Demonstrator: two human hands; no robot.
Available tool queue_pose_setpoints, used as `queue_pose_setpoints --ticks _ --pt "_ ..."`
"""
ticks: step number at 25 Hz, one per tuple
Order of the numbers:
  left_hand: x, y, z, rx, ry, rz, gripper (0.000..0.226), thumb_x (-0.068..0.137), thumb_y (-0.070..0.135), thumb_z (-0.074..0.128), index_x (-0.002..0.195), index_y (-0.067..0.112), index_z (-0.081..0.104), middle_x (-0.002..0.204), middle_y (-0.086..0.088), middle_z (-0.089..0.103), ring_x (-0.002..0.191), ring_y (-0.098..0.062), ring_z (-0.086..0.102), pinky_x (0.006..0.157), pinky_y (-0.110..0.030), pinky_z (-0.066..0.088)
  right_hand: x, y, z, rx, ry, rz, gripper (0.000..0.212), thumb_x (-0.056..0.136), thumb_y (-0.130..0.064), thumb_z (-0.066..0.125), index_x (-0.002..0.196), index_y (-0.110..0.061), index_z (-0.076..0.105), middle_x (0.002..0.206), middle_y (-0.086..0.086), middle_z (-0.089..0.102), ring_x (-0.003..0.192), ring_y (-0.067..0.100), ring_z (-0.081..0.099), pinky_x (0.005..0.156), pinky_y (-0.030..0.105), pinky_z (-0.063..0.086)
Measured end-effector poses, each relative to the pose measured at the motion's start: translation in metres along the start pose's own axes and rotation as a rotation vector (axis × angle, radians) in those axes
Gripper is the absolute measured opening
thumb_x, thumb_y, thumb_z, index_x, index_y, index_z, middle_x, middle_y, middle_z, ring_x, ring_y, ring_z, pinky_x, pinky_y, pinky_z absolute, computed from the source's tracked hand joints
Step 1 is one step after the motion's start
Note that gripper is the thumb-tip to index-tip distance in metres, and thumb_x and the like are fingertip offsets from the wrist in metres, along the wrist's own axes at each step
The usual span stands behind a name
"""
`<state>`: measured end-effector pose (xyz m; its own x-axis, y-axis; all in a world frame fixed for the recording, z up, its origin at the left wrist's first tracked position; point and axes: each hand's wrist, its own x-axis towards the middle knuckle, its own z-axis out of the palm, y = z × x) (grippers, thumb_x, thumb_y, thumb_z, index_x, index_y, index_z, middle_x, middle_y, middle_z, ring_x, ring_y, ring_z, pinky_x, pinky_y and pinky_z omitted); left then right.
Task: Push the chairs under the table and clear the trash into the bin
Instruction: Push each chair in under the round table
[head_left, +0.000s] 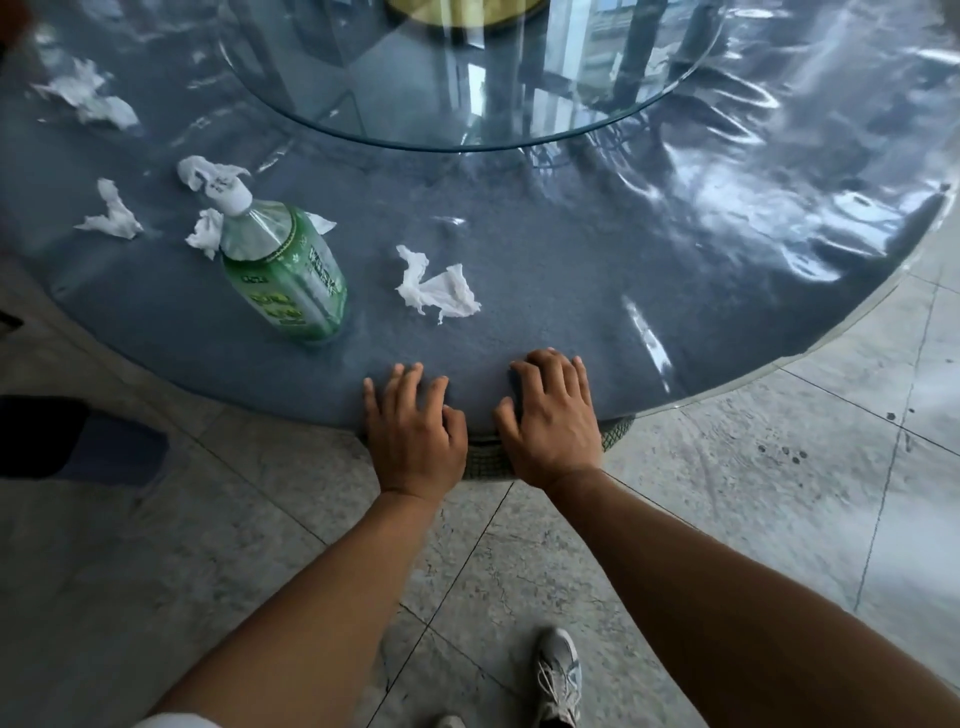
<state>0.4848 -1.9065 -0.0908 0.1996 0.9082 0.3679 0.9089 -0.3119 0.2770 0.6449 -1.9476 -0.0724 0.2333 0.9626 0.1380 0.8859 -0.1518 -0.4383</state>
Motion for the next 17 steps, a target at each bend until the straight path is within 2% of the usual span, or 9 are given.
queue_pose_setpoints --ticks 3,5,7,10,13,17 --pt "0.004 0.006 -0.013 0.1 -0.165 -0.021 0.041 0.096 0.032 0.039 0.12 0.014 0.066 0.139 -0.018 0.059 0.138 -0.039 0.046 0.116 -0.066 0.023 0.001 -0.002 -0.005 -0.014 -0.081 0.009 0.048 0.096 -0.043 0.041 0.133 -0.015 0.053 0.142 0.011 0.047 0.143 0.031 0.033 0.125 0.053 0.013" --pt "0.005 0.013 -0.024 0.173 -0.352 -0.066 0.056 0.099 0.045 0.023 0.134 0.018 0.058 0.152 -0.014 0.048 0.147 -0.035 0.034 0.12 -0.065 0.015 -0.001 -0.001 -0.007 -0.038 -0.15 -0.008 0.05 0.099 -0.046 0.038 0.139 -0.017 0.048 0.148 0.014 0.04 0.148 0.033 0.026 0.126 0.056 0.008" --pt "0.001 0.018 -0.035 0.212 -0.455 -0.139 0.067 0.097 0.052 0.013 0.146 0.023 0.048 0.161 -0.01 0.036 0.152 -0.031 0.024 0.122 -0.061 0.008 -0.003 0.001 -0.012 -0.082 -0.225 -0.056 0.057 0.1 -0.051 0.032 0.147 -0.019 0.04 0.155 0.016 0.031 0.152 0.035 0.017 0.126 0.057 0.001" --pt "-0.013 0.013 -0.056 0.2 -0.487 -0.263 0.068 0.098 0.056 0.016 0.154 0.024 0.037 0.165 -0.01 0.028 0.154 -0.031 0.018 0.124 -0.058 0.004 -0.016 0.001 -0.02 -0.178 -0.327 -0.119 0.067 0.101 -0.057 0.018 0.158 -0.022 0.023 0.165 0.016 0.016 0.156 0.036 0.002 0.124 0.059 -0.006" --pt "-0.029 -0.003 -0.085 0.22 -0.544 -0.316 0.067 0.101 0.058 0.024 0.158 0.024 0.026 0.167 -0.012 0.02 0.155 -0.031 0.013 0.124 -0.057 0.003 -0.027 -0.006 -0.03 -0.25 -0.439 -0.16 0.075 0.097 -0.064 0.002 0.162 -0.027 0.006 0.17 0.013 -0.001 0.156 0.034 -0.013 0.123 0.059 -0.011" --pt "-0.035 -0.044 -0.132 0.208 -0.508 -0.392 0.072 0.097 0.063 0.024 0.159 0.025 0.024 0.167 -0.013 0.02 0.154 -0.032 0.016 0.123 -0.058 0.005 -0.025 -0.059 -0.038 -0.285 -0.474 -0.264 0.078 0.094 -0.068 -0.001 0.162 -0.03 0.004 0.17 0.013 -0.006 0.155 0.035 -0.015 0.122 0.061 -0.012"
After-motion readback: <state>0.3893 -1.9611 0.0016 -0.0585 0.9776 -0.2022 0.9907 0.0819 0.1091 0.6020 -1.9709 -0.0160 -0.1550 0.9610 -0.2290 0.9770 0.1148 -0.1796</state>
